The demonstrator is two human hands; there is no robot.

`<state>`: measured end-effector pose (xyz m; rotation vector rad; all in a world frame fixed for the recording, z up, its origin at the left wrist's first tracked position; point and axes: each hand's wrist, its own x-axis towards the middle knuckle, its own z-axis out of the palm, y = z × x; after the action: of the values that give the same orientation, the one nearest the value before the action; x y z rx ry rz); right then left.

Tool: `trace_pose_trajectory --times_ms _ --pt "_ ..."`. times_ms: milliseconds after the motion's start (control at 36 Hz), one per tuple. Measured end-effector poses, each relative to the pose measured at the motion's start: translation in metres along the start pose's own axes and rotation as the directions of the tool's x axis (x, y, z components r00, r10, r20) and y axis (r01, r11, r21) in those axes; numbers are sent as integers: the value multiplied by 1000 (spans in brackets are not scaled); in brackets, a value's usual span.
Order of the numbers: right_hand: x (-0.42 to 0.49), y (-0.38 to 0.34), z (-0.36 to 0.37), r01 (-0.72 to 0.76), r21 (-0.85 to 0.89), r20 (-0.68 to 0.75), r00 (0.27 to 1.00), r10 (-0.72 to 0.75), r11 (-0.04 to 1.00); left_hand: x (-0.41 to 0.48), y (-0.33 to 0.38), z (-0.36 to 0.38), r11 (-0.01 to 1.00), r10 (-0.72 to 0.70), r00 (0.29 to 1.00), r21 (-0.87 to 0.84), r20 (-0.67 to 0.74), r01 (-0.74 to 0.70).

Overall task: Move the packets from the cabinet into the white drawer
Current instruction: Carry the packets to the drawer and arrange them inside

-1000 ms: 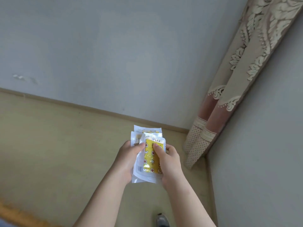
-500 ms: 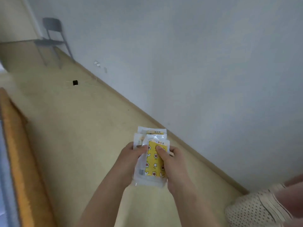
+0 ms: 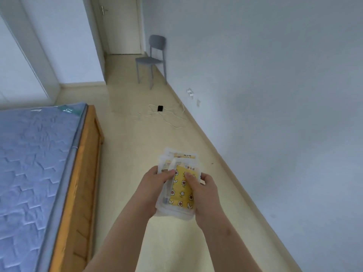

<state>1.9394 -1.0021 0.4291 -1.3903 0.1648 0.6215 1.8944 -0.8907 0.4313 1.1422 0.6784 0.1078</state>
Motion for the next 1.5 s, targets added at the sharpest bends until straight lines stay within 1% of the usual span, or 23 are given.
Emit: trace_pose_trajectory --times_ms 167,389,556,667,806,945,1028,1195,1278,1417,1500 --pt "87 -29 49 -32 -45 75 997 35 998 82 43 -21 999 -12 994 -30 -104 9" --pt "231 -71 103 -64 -80 171 982 77 995 220 97 -28 1000 18 983 -17 -184 -22" --pt "350 -134 137 -19 -142 226 973 51 990 334 162 -15 999 15 972 -26 -236 -21" --pt "411 -170 178 1 -182 281 958 51 983 392 206 -22 998 21 942 -46 -335 -38" --pt "472 -186 227 -14 -233 336 937 94 972 449 240 -47 996 -19 904 -84 -428 -18" --pt "540 -192 291 -34 -285 374 916 144 958 517 271 -88 990 -45 873 -141 -486 -27" --pt "584 -199 345 -9 -309 402 905 140 951 563 297 -127 984 -35 861 -167 -507 -58" --pt "666 -231 465 1 -308 419 898 134 951 659 378 -207 980 14 862 -163 -507 -112" --pt "700 -248 522 12 -300 446 886 129 954 697 417 -241 975 43 850 -163 -525 -150" --pt "752 -254 598 -18 -319 465 868 173 948 749 461 -292 975 6 824 -181 -566 -131" --pt "787 -253 643 -45 -340 484 848 216 939 783 482 -323 972 -12 792 -194 -611 -135"
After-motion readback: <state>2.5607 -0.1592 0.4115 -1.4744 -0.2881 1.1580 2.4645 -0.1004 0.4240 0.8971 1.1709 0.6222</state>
